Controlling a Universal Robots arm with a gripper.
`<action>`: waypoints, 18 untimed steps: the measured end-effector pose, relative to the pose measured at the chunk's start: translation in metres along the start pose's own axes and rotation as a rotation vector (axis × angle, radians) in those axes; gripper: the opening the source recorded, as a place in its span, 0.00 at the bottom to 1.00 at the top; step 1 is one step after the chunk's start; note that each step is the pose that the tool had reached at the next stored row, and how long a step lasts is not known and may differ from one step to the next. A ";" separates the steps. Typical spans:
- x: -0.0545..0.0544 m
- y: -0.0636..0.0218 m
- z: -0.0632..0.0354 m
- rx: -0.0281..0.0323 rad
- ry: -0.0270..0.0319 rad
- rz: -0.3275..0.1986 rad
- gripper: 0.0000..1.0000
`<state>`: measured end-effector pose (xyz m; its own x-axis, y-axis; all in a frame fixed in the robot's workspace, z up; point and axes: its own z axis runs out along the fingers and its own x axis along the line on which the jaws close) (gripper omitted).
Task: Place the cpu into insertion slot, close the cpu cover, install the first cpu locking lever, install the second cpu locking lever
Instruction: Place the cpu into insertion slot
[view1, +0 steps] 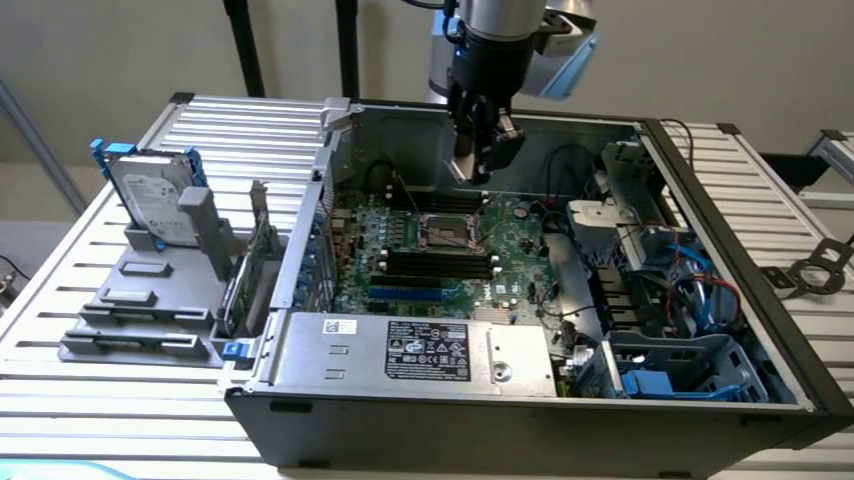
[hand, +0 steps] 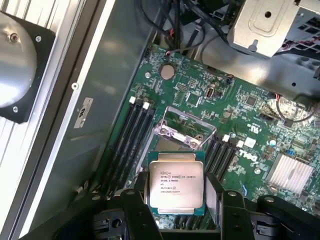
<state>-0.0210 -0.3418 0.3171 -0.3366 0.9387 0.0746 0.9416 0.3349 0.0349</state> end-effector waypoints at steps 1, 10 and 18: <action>0.000 0.0000 0.0002 -0.0015 -0.0007 0.020 0.54; 0.000 -0.0001 0.0020 -0.0136 -0.0064 0.183 0.54; 0.000 -0.0002 0.0041 -0.0245 -0.0114 0.327 0.54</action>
<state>-0.0210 -0.3418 0.3130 -0.0159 0.9971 0.0746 0.9993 0.0133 0.0349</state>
